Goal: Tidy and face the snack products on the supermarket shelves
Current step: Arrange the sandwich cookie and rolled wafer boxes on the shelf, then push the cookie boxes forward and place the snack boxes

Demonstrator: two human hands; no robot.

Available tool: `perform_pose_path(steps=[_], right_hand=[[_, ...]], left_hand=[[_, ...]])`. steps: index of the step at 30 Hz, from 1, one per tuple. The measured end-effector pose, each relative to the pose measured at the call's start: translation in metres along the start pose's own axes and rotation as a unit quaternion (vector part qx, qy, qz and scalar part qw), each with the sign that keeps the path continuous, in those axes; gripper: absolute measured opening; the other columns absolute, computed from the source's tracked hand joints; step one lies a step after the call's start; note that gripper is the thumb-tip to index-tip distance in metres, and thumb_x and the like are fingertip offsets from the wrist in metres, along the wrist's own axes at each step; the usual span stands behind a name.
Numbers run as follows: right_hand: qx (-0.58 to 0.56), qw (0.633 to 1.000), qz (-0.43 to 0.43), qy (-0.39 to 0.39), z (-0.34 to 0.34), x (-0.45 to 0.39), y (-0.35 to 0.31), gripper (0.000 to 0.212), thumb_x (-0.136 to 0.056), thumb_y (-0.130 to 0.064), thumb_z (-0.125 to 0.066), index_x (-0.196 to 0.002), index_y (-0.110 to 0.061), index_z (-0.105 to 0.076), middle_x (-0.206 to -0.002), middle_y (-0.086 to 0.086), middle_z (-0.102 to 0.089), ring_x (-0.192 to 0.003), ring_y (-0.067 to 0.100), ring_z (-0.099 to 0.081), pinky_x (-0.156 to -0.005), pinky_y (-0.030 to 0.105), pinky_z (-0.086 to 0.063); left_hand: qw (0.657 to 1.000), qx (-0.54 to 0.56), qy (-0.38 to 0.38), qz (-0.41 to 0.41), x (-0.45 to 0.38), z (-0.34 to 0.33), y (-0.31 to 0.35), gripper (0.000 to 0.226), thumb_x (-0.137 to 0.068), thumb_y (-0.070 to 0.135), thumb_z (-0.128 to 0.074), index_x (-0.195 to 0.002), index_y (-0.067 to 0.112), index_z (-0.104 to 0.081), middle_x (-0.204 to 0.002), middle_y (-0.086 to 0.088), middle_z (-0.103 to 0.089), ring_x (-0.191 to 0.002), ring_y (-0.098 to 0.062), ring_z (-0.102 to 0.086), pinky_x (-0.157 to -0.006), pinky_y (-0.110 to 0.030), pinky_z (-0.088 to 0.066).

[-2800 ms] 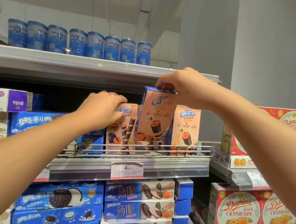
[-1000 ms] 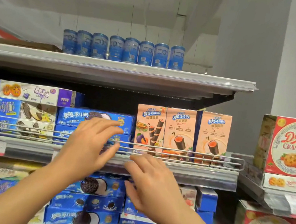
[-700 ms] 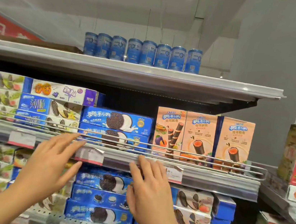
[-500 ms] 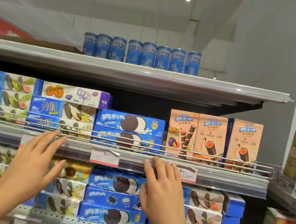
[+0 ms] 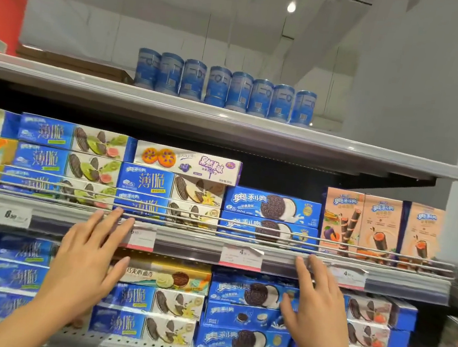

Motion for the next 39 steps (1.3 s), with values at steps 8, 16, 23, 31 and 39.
perform_pose_path(steps=[8, 16, 23, 31, 39], right_hand=[[-0.032, 0.997, 0.064, 0.031, 0.005, 0.013, -0.073, 0.074, -0.081, -0.027, -0.078, -0.147, -0.008, -0.05, -0.156, 0.017, -0.041, -0.143, 0.037, -0.041, -0.113, 0.057, -0.04], [-0.037, 0.99, 0.132, 0.024, -0.007, 0.006, -0.139, 0.071, -0.082, -0.032, -0.074, -0.146, -0.011, -0.052, -0.154, 0.013, -0.047, -0.144, 0.036, -0.041, -0.111, 0.057, -0.042], [-0.067, 0.986, 0.137, 0.069, -0.018, 0.001, -0.133, 0.069, -0.077, -0.027, -0.076, -0.141, -0.01, -0.057, -0.146, 0.015, -0.052, -0.138, 0.038, -0.046, -0.107, 0.056, -0.044], [-0.096, 0.986, 0.103, 0.087, -0.021, 0.0, -0.141, 0.059, -0.083, -0.027, -0.071, -0.138, -0.01, -0.057, -0.141, 0.017, -0.055, -0.136, 0.039, -0.045, -0.106, 0.055, -0.042], [-0.085, 0.989, 0.081, 0.085, -0.023, 0.003, -0.152, 0.064, -0.084, -0.029, -0.071, -0.142, -0.008, -0.054, -0.146, 0.019, -0.049, -0.14, 0.04, -0.04, -0.106, 0.056, -0.042]], left_hand=[[1.0, 0.009, -0.003, -0.003, 0.0, -0.004, -0.005, 0.069, -0.094, 0.058, -0.034, -0.156, 0.027, -0.03, -0.164, -0.003, -0.025, -0.15, -0.03, -0.024, -0.118, -0.053, -0.026], [1.0, 0.024, 0.003, -0.004, 0.0, 0.007, -0.001, 0.064, -0.094, 0.055, -0.036, -0.152, 0.028, -0.038, -0.161, -0.002, -0.032, -0.145, -0.031, -0.033, -0.116, -0.054, -0.03], [0.995, 0.09, 0.013, -0.032, 0.013, 0.015, -0.013, 0.066, -0.095, 0.049, -0.038, -0.155, 0.021, -0.037, -0.161, -0.003, -0.032, -0.148, -0.028, -0.031, -0.118, -0.049, -0.031], [0.997, 0.047, 0.032, 0.049, 0.034, 0.021, -0.077, 0.069, -0.095, 0.052, -0.035, -0.156, 0.021, -0.033, -0.164, -0.007, -0.025, -0.151, -0.033, -0.021, -0.118, -0.057, -0.027], [0.999, 0.016, 0.015, 0.033, 0.031, 0.007, -0.132, 0.069, -0.095, 0.052, -0.033, -0.158, 0.022, -0.028, -0.166, -0.006, -0.022, -0.151, -0.033, -0.019, -0.119, -0.057, -0.025]])
Point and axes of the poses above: each hand's wrist, its own x-axis away from the middle knuckle, its own z-axis out of the back of the hand, y = z × x, the point moved 3 cm from there along -x, towards the middle knuckle
